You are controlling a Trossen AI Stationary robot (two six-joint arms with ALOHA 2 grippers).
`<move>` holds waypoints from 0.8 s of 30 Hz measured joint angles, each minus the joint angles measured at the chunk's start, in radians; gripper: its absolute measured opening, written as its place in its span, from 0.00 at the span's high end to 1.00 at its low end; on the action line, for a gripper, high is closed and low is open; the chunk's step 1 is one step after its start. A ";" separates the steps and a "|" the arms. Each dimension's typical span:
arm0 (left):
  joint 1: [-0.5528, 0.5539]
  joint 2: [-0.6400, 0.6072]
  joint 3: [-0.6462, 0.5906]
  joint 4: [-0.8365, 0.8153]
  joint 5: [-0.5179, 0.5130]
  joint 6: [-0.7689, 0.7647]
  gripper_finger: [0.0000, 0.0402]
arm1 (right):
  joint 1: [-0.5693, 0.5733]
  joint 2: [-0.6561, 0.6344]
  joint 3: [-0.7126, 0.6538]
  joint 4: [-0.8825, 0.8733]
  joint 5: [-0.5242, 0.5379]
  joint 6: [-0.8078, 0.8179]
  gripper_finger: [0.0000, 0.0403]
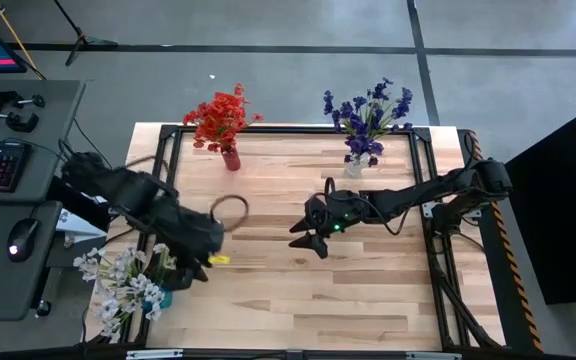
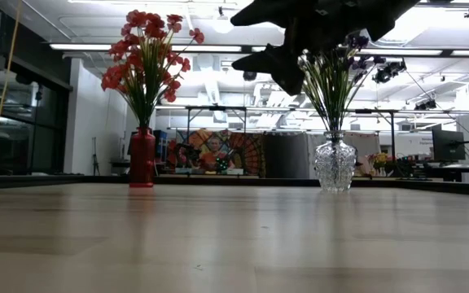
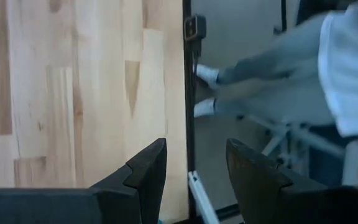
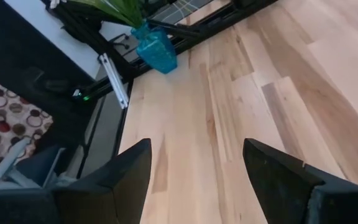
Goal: Sort flowers into vase by color
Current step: Return to Home Position
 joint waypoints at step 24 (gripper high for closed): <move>0.018 0.517 0.093 -0.216 -0.009 0.802 0.98 | -0.001 0.000 0.000 -0.038 0.045 -0.076 0.40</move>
